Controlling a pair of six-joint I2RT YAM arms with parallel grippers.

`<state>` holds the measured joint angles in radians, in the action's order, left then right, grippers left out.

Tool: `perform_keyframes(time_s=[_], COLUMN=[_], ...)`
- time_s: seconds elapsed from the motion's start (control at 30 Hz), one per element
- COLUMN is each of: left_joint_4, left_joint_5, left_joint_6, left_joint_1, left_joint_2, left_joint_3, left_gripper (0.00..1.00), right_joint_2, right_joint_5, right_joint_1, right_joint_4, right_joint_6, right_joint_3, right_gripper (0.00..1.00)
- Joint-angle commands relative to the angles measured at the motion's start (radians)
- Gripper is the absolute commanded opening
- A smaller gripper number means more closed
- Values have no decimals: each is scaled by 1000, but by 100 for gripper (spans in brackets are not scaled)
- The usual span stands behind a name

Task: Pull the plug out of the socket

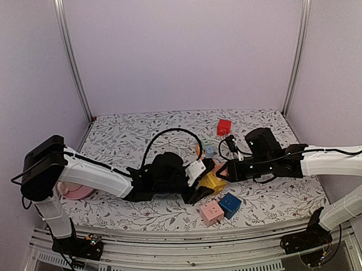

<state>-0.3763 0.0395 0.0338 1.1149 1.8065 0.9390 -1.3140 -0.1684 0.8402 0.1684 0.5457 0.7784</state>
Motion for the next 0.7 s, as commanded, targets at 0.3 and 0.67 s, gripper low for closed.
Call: perform_keyframes(time_s=[0.3, 0.67], left_joint_4=[64, 1], left_joint_5=[-68, -78], left_joint_6=[-33, -23], left_joint_1=[0, 8], left_joint_2=[61, 58], left_joint_3=[6, 5], left_gripper=[68, 77], right_joint_2=[6, -1], right_joint_5=[-92, -111], right_joint_1=[1, 2], right_joint_4=[-201, -211], right_joint_6=[53, 52], right_joint_3=[15, 8], right_gripper=[3, 3])
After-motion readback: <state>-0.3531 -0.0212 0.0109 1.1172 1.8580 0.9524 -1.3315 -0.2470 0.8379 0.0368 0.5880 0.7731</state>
